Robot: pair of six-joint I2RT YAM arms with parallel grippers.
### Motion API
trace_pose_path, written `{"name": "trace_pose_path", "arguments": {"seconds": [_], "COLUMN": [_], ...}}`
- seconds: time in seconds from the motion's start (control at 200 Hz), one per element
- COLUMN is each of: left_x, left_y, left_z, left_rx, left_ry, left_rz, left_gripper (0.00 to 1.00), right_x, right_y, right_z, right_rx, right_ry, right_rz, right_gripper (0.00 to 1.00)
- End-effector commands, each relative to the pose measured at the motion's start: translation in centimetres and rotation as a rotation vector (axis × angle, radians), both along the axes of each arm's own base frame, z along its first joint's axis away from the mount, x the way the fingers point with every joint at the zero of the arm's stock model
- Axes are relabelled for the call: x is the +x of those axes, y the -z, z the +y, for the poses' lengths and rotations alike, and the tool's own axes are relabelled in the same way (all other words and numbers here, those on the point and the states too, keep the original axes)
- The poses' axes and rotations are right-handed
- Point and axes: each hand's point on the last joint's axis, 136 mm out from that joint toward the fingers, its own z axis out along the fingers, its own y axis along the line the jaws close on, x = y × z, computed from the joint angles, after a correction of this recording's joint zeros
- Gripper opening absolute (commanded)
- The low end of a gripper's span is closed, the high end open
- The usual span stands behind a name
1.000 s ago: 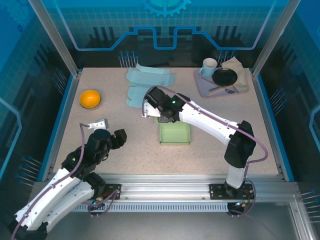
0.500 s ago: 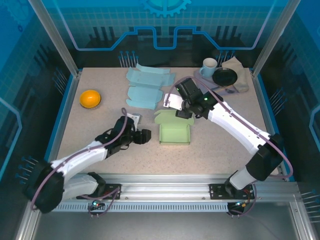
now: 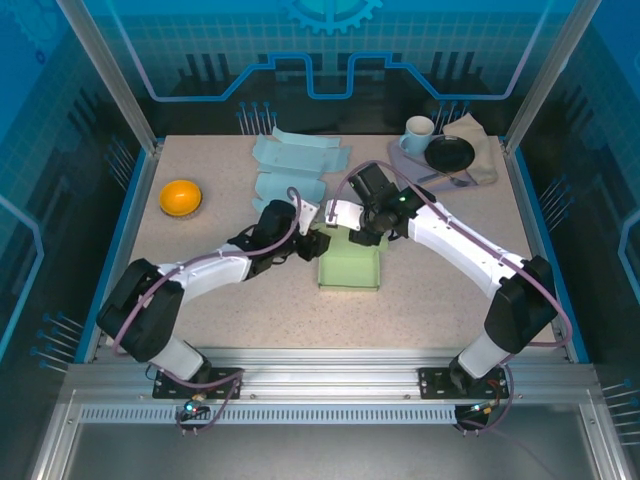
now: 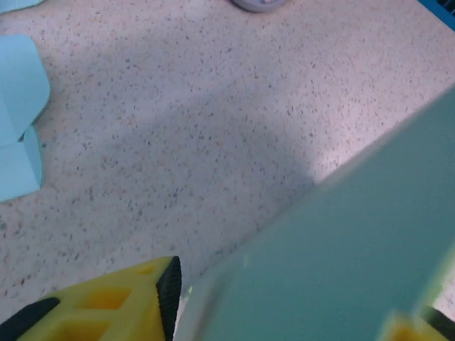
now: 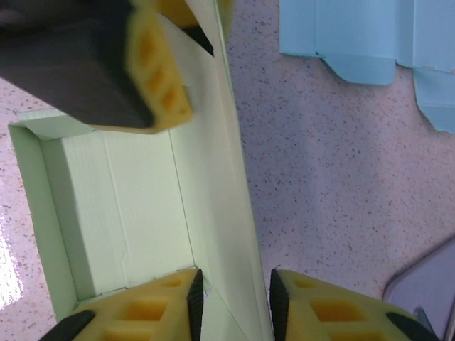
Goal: Fold the paper box
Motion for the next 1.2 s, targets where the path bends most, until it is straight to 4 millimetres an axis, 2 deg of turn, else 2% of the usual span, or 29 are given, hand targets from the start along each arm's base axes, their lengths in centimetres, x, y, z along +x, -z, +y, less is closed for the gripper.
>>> {"name": "trace_pose_path", "arguments": {"seconds": [0.0, 0.065, 0.15, 0.25, 0.29, 0.385, 0.445, 0.48, 0.54, 0.6, 0.62, 0.73, 0.79, 0.87, 0.92, 0.95, 1.02, 1.105, 1.195], "left_x": [1.6, 1.9, 2.4, 2.5, 2.5, 2.3, 2.1, 1.9, 1.7, 1.6, 1.6, 1.4, 1.3, 1.0, 0.9, 0.8, 0.8, 0.7, 0.7], "left_y": [-1.1, -0.4, 0.6, 1.6, 1.6, 1.6, 1.4, 1.3, 1.2, 1.2, 1.1, 1.0, 0.9, 0.5, 0.2, 0.2, -0.1, -0.2, -0.4], "left_z": [-0.5, -0.3, 0.5, 1.0, 1.1, 1.1, 0.5, 0.1, -0.3, -0.2, -0.1, 0.5, 1.0, 1.4, 1.6, 1.8, 1.9, 1.9, 1.8], "left_rx": [0.003, 0.010, 0.029, 0.033, 0.018, -0.024, -0.042, -0.026, 0.031, 0.081, 0.088, 0.109, 0.120, 0.126, 0.124, 0.126, 0.129, 0.134, 0.136], "left_ry": [-0.006, -0.032, -0.122, -0.196, -0.227, -0.281, -0.285, -0.279, -0.272, -0.275, -0.279, -0.287, -0.290, -0.292, -0.293, -0.293, -0.291, -0.280, -0.278], "left_rz": [-0.048, -0.025, 0.038, 0.113, 0.130, 0.165, 0.167, 0.148, 0.091, 0.044, 0.032, -0.028, -0.051, -0.083, -0.100, -0.110, -0.126, -0.136, -0.147], "left_gripper": [0.32, 0.24, 0.15, 0.13, 0.12, 0.00, 0.00, 0.00, 0.00, 0.00, 0.00, 0.00, 0.00, 0.00, 0.00, 0.00, 0.00, 0.00, 0.00], "right_x": [-1.5, -1.3, -1.1, -0.9, -0.9, -1.2, -0.9, -0.5, 0.4, 1.0, 1.2, 1.8, 2.1, 2.0, 2.1, 2.2, 2.4, 2.7, 3.2], "right_y": [0.6, 0.7, 0.9, 1.2, 1.4, 1.9, 1.5, 0.9, -0.8, -3.0, -3.6, -7.0, -8.4, -9.0, -8.8, -8.2, -6.9, -5.0, -2.7], "right_z": [-0.4, -0.3, -0.4, -0.1, 0.0, 0.5, 1.1, 1.5, 1.9, 1.8, 1.6, -1.3, -4.4, -8.8, -11.5, -13.0, -15.2, -15.9, -14.9], "right_rx": [-0.073, -0.069, -0.071, -0.061, -0.055, -0.035, 0.029, 0.081, 0.169, 0.264, 0.292, 0.435, 0.539, 0.697, 0.798, 0.845, 0.952, 1.015, 1.032], "right_ry": [-0.229, -0.221, -0.193, -0.152, -0.137, -0.095, -0.035, 0.025, 0.139, 0.276, 0.321, 0.583, 0.771, 1.008, 1.149, 1.226, 1.339, 1.405, 1.433], "right_rz": [0.005, 0.006, 0.015, 0.030, 0.036, 0.059, 0.067, 0.061, 0.033, 0.022, 0.019, 0.013, 0.037, 0.132, 0.185, 0.205, 0.273, 0.363, 0.462], "right_gripper": [0.27, 0.22, 0.21, 0.15, 0.13, 0.13, 0.13, 0.15, 0.30, 0.31, 0.35, 0.51, 0.54, 0.55, 0.56, 0.60, 0.62, 0.55, 0.49]}}
